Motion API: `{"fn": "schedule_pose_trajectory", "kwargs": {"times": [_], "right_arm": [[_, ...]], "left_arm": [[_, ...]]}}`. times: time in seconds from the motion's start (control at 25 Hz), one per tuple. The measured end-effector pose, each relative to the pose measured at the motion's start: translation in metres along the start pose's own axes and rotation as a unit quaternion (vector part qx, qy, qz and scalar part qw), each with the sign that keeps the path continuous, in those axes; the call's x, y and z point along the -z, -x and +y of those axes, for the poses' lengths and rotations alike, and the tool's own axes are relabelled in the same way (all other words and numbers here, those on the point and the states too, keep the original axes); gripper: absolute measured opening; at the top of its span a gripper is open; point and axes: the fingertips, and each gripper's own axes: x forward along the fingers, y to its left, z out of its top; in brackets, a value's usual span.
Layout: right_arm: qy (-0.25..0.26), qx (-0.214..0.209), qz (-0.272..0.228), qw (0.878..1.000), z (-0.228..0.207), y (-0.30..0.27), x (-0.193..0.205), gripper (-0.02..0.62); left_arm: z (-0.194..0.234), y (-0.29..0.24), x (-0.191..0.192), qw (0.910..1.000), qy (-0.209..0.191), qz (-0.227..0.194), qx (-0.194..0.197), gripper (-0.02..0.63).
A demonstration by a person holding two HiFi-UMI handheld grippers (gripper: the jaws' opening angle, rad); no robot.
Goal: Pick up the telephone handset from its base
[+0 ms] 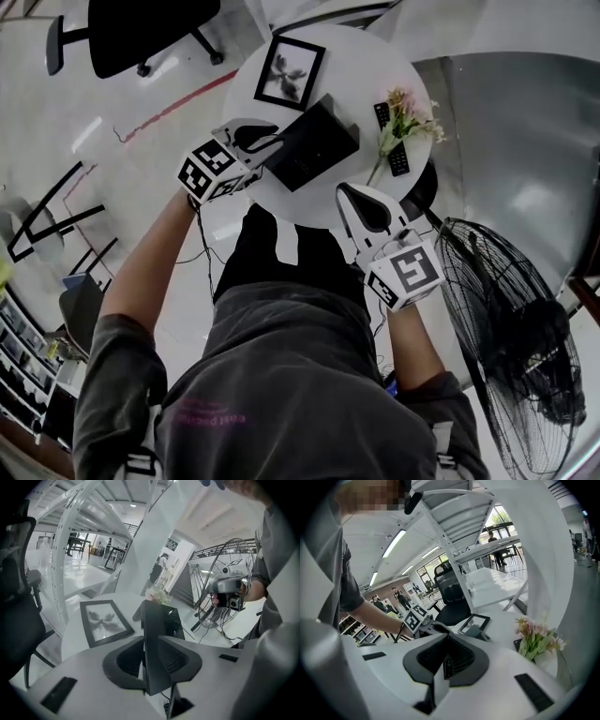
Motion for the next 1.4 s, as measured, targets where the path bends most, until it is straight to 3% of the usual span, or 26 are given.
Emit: {"fn": "schedule_pose_trajectory", "kwargs": {"times": [0.32, 0.68, 1.04, 1.4], "right_arm": [[-0.01, 0.004, 0.015, 1.0, -0.003, -0.002, 0.015, 0.02], [-0.02, 0.006, 0.032, 0.999, -0.006, -0.003, 0.033, 0.02], [-0.022, 0.005, 0.036, 0.999, -0.002, -0.003, 0.041, 0.02], [-0.021, 0.006, 0.035, 0.999, 0.002, 0.0, 0.043, 0.02]], "left_arm": [[0.005, -0.019, 0.008, 0.9965, 0.036, 0.028, 0.071, 0.129], [0.001, -0.027, 0.013, 0.984, 0.067, 0.058, 0.155, 0.129], [-0.001, -0.031, 0.013, 0.98, 0.076, 0.06, 0.173, 0.123], [-0.003, -0.022, 0.011, 0.9819, 0.075, 0.05, 0.166, 0.092]]}}
